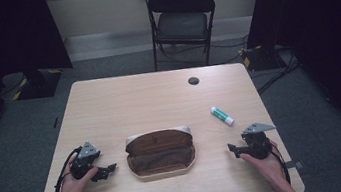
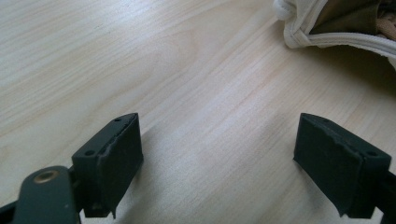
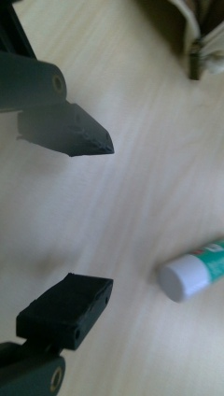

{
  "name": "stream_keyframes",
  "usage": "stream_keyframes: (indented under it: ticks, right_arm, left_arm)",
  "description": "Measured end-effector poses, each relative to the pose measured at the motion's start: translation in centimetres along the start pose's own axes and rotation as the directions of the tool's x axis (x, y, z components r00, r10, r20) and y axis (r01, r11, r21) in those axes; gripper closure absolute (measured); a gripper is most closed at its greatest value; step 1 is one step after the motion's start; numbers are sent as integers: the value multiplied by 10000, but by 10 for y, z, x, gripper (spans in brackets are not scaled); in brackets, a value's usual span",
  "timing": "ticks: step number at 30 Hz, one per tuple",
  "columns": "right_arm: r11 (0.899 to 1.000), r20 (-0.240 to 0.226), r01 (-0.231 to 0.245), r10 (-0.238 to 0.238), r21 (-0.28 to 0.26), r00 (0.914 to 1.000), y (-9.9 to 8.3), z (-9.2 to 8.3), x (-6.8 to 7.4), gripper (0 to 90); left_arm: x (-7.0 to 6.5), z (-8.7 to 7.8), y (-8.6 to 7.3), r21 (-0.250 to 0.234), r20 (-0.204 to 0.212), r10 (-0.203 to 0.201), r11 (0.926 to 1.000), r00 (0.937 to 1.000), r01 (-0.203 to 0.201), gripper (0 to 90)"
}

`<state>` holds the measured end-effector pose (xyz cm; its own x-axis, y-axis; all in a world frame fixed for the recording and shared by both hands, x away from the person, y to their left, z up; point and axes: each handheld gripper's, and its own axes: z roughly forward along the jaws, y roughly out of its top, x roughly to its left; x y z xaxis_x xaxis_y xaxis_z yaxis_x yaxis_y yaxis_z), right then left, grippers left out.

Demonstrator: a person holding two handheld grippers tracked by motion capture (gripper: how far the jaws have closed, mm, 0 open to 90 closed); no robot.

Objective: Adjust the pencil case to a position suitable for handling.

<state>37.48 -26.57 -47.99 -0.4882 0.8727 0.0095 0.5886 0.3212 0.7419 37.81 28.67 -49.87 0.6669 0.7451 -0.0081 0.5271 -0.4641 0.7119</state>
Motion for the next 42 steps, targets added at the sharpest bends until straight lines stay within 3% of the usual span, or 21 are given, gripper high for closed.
stream_keyframes:
  ticks: [2,7,22,24,26,30,37,42]
  right_arm:
    - [9997,-240,-89,84,-245,9997,9,-1,-5,317]
    - [9968,-777,-148,86,-786,9969,28,6,-12,382]
    - [9975,-802,520,-557,-481,9952,72,39,-38,496]
    - [9970,-555,626,-651,-445,9963,74,44,-42,514]
    - [9990,-674,425,-433,-135,9968,75,49,-49,514]
    - [9988,-535,484,-488,-91,9974,76,55,-54,548]
    - [9982,-809,552,-532,228,9953,71,65,-53,610]
    - [9964,-667,747,-720,402,9952,70,70,-51,630]
  left_arm:
    - [0,2,-4,-371,-36,-27,9993,10000,26,131]
    - [-1,2,-4,-365,-92,-69,9993,9999,66,116]
    - [-1,0,-5,-316,-215,-13,9995,9998,6,116]
    - [-2,0,-5,-327,-169,-66,9994,9998,61,116]
    - [-2,0,-5,-325,-169,-62,9995,9998,57,116]
    - [-2,0,-5,-328,-168,-66,9994,9998,60,116]
    - [-2,0,-5,-328,-167,-69,9994,9998,63,116]
    - [-2,0,-5,-328,-190,-84,9994,9998,78,116]
